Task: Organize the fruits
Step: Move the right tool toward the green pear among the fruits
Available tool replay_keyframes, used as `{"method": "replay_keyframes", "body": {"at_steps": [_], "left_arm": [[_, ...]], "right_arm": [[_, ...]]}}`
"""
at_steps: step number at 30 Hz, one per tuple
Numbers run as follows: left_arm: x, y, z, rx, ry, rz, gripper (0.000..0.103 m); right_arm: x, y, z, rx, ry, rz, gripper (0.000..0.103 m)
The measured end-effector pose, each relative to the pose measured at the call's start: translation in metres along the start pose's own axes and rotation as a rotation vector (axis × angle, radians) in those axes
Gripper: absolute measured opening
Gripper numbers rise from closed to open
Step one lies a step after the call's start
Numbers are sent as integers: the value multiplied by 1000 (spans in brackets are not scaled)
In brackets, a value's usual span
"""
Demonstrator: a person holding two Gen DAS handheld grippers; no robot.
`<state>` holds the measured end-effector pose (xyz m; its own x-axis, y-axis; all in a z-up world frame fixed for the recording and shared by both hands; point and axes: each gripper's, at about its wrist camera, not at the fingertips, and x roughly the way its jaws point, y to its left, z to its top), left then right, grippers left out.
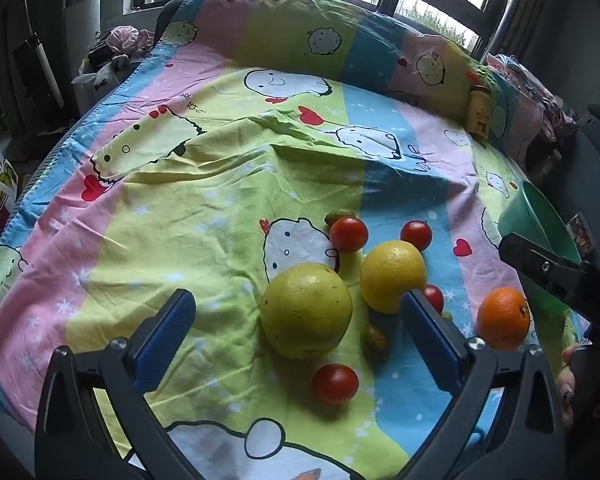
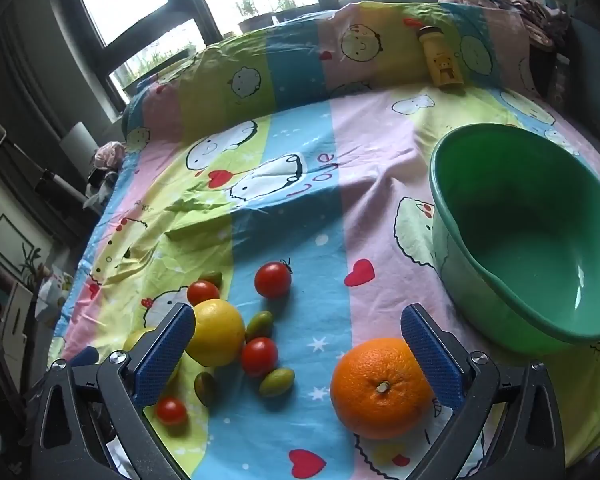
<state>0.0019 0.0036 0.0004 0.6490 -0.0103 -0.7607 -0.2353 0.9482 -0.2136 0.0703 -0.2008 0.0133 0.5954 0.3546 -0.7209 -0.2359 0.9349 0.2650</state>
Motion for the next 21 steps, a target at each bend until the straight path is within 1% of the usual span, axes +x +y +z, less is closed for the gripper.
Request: {"method": "replay_keyframes", "body": {"at_steps": [1, 3, 6, 12, 17, 21], "left_arm": [[-4, -7, -3, 10, -7, 9, 102], [-5, -7, -3, 7, -11, 2, 102], [-7, -7, -2, 6, -17, -7, 102], [-10, -9, -2, 9, -23, -24, 100], [-12, -9, -2, 6, -28, -44, 96], [-14, -9, -1, 1, -26, -59, 93]], "right_arm": [[-1, -1, 0, -7, 2, -1, 103], [0, -4, 2, -9, 14, -11, 103], [0, 4, -1, -21, 6, -41, 103], [2, 6, -1, -22, 12, -39, 102], [2, 9, -2, -25, 15, -33, 98], [2, 10, -2, -26, 15, -30, 97]]}}
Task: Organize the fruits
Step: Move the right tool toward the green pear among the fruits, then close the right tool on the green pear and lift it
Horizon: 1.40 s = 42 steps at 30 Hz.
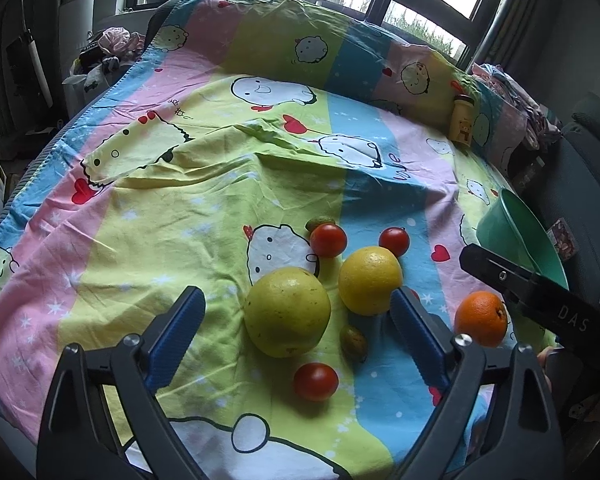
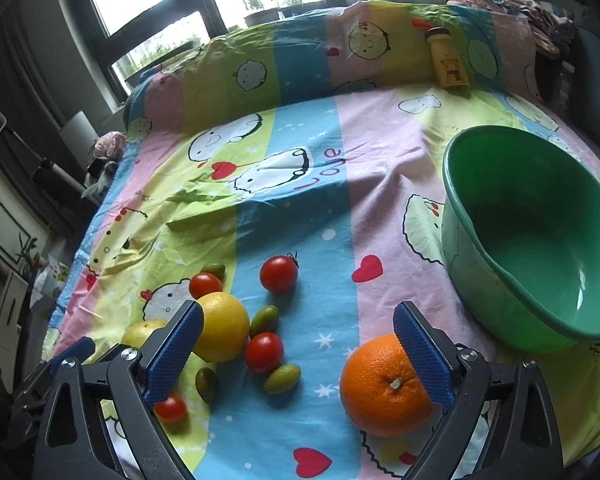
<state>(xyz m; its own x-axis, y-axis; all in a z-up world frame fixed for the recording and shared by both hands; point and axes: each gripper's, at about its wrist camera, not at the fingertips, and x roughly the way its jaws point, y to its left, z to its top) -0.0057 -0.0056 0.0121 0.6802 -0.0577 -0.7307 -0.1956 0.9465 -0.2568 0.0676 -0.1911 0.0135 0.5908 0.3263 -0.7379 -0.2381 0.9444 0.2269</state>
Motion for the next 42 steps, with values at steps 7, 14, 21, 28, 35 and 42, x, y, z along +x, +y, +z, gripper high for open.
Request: {"method": "replay_keyframes", "body": {"at_steps": [7, 14, 21, 28, 35, 42], "left_arm": [[-2, 5, -1, -29, 17, -37, 83], [-1, 6, -3, -37, 53, -64, 73], [5, 2, -6, -23, 84, -78, 69], [10, 6, -6, -43, 106, -88, 63], [13, 12, -6, -61, 117, -98, 62], [16, 18, -7, -73, 125, -107, 62]], "right_arm": [[1, 1, 0, 17, 24, 46, 87], [7, 14, 0, 43, 81, 208, 77], [31, 34, -4, 83, 200, 352, 66], [45, 46, -6, 112, 273, 416, 58], [45, 55, -5, 115, 303, 444, 57], [62, 68, -8, 114, 359, 437, 57]]}}
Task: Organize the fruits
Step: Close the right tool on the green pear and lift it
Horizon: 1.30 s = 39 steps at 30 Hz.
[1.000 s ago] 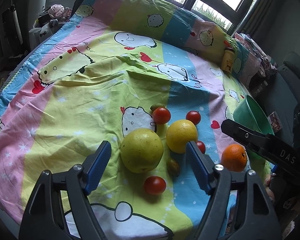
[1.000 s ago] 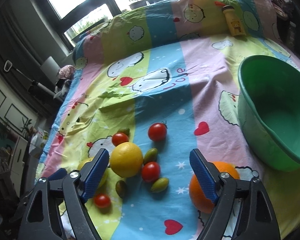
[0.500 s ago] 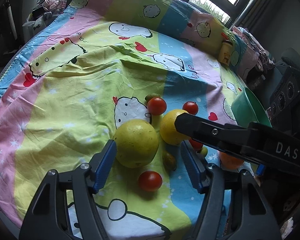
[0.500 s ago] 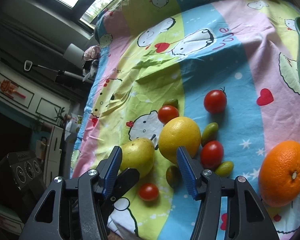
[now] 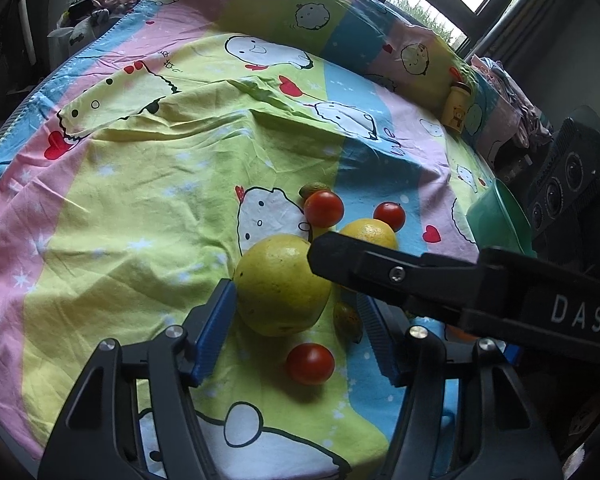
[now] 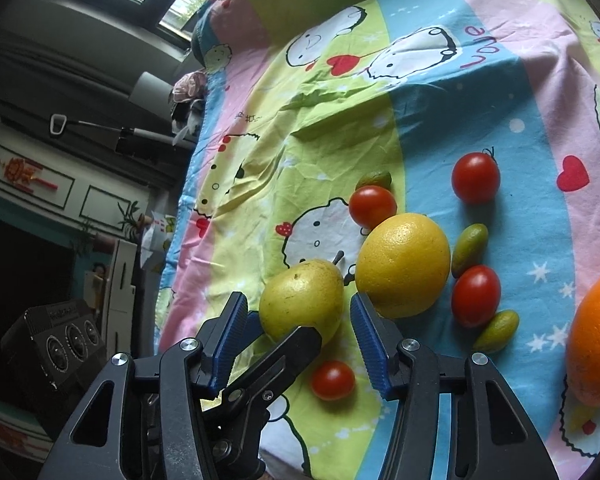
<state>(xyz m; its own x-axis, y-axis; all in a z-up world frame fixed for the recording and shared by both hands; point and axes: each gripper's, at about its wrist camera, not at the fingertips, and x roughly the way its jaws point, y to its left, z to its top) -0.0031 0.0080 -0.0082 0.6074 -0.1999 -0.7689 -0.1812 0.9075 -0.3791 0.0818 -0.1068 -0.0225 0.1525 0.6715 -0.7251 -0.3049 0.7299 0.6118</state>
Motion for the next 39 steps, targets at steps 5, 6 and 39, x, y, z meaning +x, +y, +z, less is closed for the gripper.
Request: {"method": "replay_keyframes", "body": {"at_steps": [5, 6, 39], "left_arm": [[0, 0, 0, 6, 3, -4, 62], [0, 0, 0, 7, 4, -2, 62], [18, -10, -5, 5, 97, -97, 47]], "right_arm": [[10, 4, -2, 11, 36, 0, 57], [12, 3, -2, 17, 40, 0, 57], [11, -19, -3, 45, 36, -116, 57]]}}
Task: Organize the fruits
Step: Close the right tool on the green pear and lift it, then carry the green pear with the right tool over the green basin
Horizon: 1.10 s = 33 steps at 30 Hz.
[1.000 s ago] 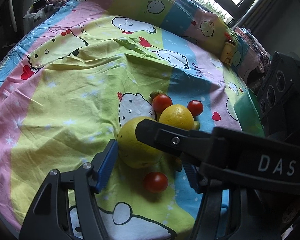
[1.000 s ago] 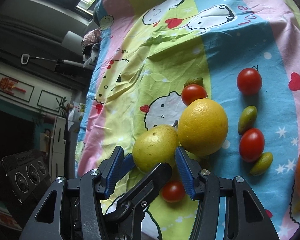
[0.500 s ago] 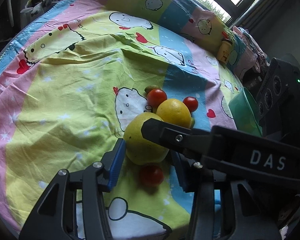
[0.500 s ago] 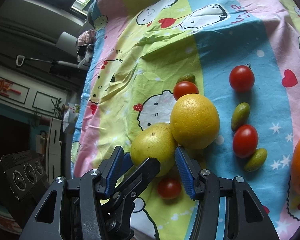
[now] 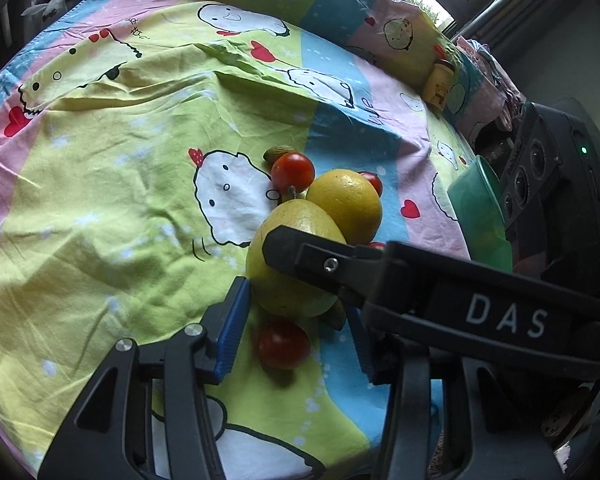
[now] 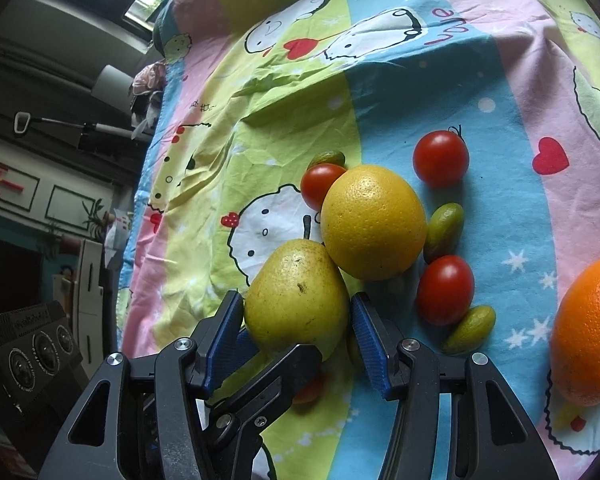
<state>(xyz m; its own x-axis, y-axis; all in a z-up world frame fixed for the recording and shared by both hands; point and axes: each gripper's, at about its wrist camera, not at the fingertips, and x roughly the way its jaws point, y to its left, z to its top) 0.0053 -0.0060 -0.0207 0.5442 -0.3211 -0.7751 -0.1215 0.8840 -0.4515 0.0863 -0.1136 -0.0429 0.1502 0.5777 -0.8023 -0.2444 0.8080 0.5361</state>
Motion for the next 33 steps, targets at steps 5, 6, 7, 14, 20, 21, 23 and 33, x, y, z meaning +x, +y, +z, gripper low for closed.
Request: {"method": "replay_keyframes", "body": {"at_steps": [5, 6, 7, 14, 20, 21, 23, 33], "left_arm": [[1, 0, -1, 7, 0, 1, 47], [0, 1, -1, 5, 2, -1, 46], [0, 1, -1, 6, 2, -1, 46], [-10, -7, -2, 29, -33, 7, 46], [-21, -15, -2, 55, -81, 5, 46], [-22, -17, -2, 59, -88, 3, 46], [-25, -20, -2, 67, -101, -3, 46], [-38, -38, 0, 116, -181, -30, 46]], "right_arm": [[3, -5, 0, 9, 5, 34, 57], [2, -4, -1, 1, 0, 31, 57], [2, -3, -1, -3, -5, 27, 58], [-7, 3, -3, -30, -36, 38, 58], [-22, 9, -5, -58, -83, 50, 58], [-24, 10, -5, -62, -90, 51, 58], [-28, 12, -6, -70, -106, 49, 58], [-54, 20, -9, -106, -192, 48, 58]]}}
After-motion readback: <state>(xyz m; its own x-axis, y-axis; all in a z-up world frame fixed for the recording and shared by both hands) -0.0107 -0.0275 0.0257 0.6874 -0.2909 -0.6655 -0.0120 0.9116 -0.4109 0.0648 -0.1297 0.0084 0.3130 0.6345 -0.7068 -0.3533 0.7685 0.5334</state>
